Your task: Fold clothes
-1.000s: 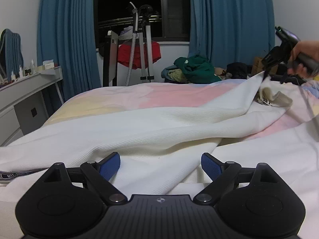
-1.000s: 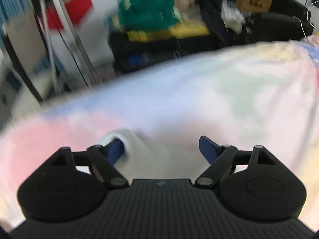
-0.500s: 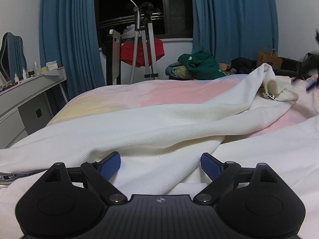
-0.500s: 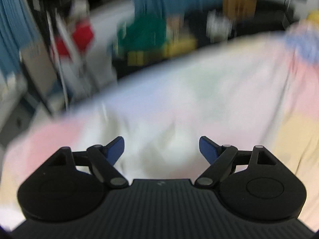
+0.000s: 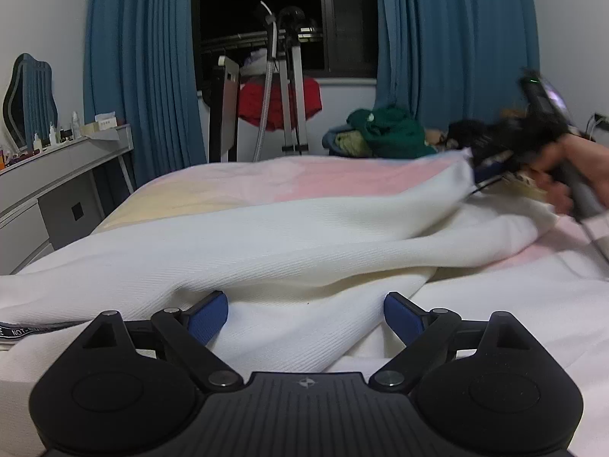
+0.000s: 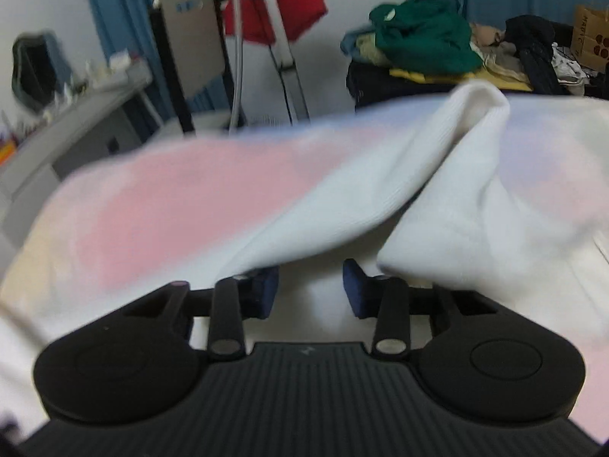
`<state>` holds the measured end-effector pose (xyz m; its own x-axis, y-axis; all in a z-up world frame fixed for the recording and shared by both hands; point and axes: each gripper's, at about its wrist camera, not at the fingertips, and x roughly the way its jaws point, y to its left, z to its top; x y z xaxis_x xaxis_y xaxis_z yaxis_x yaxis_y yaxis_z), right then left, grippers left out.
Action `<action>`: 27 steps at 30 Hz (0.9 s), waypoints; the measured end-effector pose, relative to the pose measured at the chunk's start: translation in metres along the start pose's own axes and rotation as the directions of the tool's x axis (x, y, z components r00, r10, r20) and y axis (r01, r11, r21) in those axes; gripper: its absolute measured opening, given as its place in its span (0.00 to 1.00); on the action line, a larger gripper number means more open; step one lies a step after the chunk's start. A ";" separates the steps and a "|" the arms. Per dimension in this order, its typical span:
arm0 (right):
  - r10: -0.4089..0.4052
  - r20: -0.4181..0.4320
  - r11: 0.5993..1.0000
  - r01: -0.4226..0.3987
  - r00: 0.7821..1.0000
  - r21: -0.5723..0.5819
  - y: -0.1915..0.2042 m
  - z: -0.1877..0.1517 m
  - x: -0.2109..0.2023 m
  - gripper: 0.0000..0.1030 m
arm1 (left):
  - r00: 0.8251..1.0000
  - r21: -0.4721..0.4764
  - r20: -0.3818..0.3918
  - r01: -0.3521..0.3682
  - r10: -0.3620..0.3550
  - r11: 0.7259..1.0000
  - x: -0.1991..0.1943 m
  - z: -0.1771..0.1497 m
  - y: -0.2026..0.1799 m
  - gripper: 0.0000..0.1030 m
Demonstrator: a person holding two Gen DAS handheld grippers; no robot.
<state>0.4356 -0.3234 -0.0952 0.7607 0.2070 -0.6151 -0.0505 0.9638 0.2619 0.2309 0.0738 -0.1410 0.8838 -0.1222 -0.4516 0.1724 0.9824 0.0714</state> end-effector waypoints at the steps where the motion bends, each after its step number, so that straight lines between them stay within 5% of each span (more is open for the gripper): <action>1: -0.008 0.027 1.000 0.007 1.000 0.021 0.002 0.012 0.007 0.38 | 1.000 -0.003 -0.002 0.000 0.000 1.000 0.001 -0.001 0.001 0.88; 9: -0.217 0.197 0.969 0.186 0.956 0.163 -0.010 0.070 0.029 0.36 | 1.000 -0.005 0.001 0.003 -0.003 1.000 0.000 -0.002 0.001 0.88; 12: -0.244 0.247 0.964 0.205 0.938 0.171 -0.026 0.059 -0.002 0.37 | 1.000 -0.007 0.000 0.002 -0.002 1.000 0.000 -0.002 0.002 0.89; 17: -0.259 0.214 0.947 0.205 0.942 0.246 -0.069 0.013 -0.066 0.41 | 1.000 -0.004 -0.002 -0.006 0.006 1.000 -0.002 -0.001 0.002 0.88; 21: -0.297 0.179 0.874 0.191 0.938 0.448 -0.109 -0.036 -0.104 0.70 | 1.000 0.030 -0.010 -0.018 0.019 0.999 -0.003 0.000 -0.003 0.88; 24: -0.298 0.107 0.775 0.174 0.949 0.608 -0.144 -0.063 -0.099 0.71 | 1.000 0.066 -0.008 -0.016 0.017 0.998 -0.004 0.000 -0.009 0.85; 27: -0.235 0.096 0.739 0.114 0.967 0.664 -0.162 -0.072 -0.077 0.67 | 1.000 0.097 -0.010 -0.011 0.012 0.995 -0.003 -0.003 -0.015 0.78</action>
<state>0.3380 -0.4831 -0.1438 0.8099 -0.0426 -0.5850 0.4787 0.6243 0.6174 0.2241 0.0599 -0.1435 0.8814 -0.1086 -0.4597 0.2037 0.9654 0.1626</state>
